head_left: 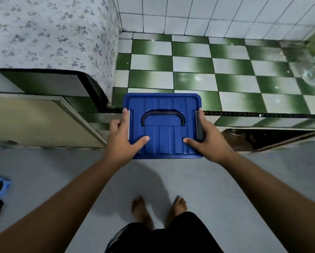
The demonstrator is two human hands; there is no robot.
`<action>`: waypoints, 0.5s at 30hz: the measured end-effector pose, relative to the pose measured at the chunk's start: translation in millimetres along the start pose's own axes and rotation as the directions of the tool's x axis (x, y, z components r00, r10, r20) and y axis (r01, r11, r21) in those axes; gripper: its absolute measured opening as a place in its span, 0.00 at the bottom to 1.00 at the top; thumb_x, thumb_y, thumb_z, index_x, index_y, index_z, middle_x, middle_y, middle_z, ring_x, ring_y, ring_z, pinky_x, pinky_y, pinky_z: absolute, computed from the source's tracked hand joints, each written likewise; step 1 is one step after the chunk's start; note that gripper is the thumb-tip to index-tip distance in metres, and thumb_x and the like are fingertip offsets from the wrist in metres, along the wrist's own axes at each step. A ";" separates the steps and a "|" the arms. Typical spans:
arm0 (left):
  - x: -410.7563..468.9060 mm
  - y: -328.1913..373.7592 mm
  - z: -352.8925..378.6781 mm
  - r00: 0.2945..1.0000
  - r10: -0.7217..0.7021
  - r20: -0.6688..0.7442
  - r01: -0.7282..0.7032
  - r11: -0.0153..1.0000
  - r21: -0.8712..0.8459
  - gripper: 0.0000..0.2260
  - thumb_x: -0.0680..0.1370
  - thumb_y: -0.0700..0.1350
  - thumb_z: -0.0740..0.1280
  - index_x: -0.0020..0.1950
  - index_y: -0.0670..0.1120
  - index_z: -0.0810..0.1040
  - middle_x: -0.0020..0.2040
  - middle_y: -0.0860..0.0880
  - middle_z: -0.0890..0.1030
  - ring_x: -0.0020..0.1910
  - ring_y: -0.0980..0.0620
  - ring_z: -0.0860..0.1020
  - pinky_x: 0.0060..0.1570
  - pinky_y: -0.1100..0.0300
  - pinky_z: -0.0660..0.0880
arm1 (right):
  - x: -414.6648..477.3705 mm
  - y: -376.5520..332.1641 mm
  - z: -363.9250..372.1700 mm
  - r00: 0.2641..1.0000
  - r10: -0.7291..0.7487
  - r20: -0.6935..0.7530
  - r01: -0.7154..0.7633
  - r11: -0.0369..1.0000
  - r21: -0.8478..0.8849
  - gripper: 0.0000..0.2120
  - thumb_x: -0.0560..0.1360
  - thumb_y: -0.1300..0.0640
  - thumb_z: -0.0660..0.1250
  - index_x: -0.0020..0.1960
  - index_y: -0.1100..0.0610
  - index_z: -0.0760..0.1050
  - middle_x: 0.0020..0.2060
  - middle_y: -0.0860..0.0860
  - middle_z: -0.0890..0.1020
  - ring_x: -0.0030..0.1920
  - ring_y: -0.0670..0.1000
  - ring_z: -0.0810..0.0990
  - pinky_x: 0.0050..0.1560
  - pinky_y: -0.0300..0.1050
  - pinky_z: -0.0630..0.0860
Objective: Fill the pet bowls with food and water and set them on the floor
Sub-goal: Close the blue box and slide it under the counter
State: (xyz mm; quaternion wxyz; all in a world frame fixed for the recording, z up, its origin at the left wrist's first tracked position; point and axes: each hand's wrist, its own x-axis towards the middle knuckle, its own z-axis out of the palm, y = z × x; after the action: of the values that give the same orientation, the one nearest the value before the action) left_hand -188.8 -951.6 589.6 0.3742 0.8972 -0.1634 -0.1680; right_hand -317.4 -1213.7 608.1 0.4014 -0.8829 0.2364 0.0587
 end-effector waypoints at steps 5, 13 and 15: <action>-32.8 -38.4 35.2 0.997 -0.046 0.067 0.045 0.999 0.016 0.49 0.74 0.63 0.73 0.84 0.58 0.42 0.67 0.51 0.60 0.66 0.52 0.66 0.70 0.57 0.65 | -32.1 38.0 40.0 0.997 0.072 0.030 -0.071 0.997 -0.005 0.53 0.71 0.40 0.73 0.80 0.42 0.39 0.74 0.50 0.67 0.71 0.52 0.68 0.72 0.53 0.68; -22.8 -119.6 127.6 0.973 -0.183 0.143 0.175 0.982 0.067 0.50 0.74 0.63 0.73 0.84 0.55 0.43 0.72 0.42 0.61 0.73 0.43 0.66 0.75 0.53 0.65 | 6.5 137.5 128.6 0.974 0.152 0.168 -0.145 0.988 -0.055 0.53 0.72 0.40 0.72 0.81 0.47 0.38 0.74 0.55 0.67 0.72 0.57 0.68 0.68 0.47 0.66; -8.6 -146.0 156.2 0.968 -0.195 0.159 0.183 0.979 0.089 0.50 0.74 0.64 0.73 0.84 0.55 0.43 0.73 0.41 0.60 0.73 0.42 0.65 0.76 0.54 0.63 | 28.0 162.8 151.5 0.966 0.171 0.194 -0.161 0.985 -0.065 0.53 0.72 0.41 0.72 0.81 0.47 0.38 0.74 0.56 0.67 0.71 0.58 0.68 0.68 0.48 0.67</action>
State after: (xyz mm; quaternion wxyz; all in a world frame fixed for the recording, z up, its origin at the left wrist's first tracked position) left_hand -238.1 -946.9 381.4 0.3084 0.9047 -0.1138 -0.2711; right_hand -355.2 -1204.6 387.4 0.3950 -0.8593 0.2666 0.1858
